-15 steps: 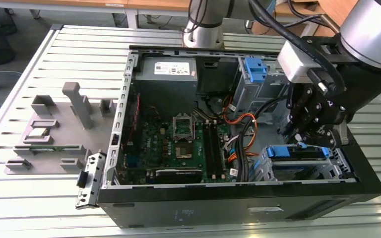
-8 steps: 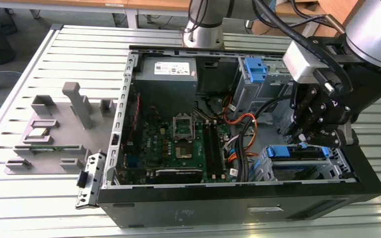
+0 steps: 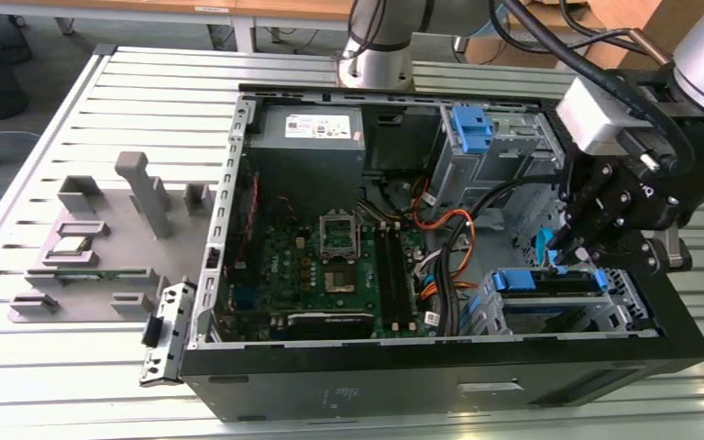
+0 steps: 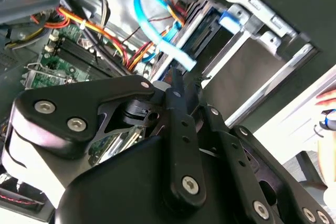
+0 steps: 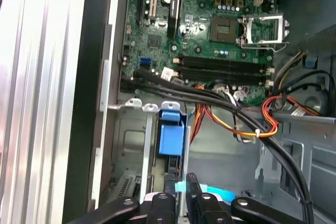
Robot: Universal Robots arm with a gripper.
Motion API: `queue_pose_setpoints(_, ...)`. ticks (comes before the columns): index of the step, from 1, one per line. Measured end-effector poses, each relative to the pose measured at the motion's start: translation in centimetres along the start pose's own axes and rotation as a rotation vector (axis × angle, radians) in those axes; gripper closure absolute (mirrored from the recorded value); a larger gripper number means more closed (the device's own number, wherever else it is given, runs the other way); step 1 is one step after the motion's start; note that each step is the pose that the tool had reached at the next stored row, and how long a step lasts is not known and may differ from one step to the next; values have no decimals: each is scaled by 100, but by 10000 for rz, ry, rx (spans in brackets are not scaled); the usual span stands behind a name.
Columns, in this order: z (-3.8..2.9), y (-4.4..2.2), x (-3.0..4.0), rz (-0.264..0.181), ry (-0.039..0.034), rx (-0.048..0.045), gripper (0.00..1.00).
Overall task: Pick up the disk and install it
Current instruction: 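Insert the first disk wire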
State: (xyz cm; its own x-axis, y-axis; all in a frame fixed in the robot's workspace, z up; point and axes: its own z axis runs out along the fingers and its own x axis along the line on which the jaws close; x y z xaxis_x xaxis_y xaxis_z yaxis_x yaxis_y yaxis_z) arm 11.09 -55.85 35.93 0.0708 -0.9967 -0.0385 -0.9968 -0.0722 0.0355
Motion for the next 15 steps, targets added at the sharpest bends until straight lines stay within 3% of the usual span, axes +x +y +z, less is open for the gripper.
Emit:
queue_pose_setpoints(8, -7, -190, 14, 0, 0, 0, 77)
queue_pose_setpoints(15, -10, -229, 16, 0, 0, 0, 77)
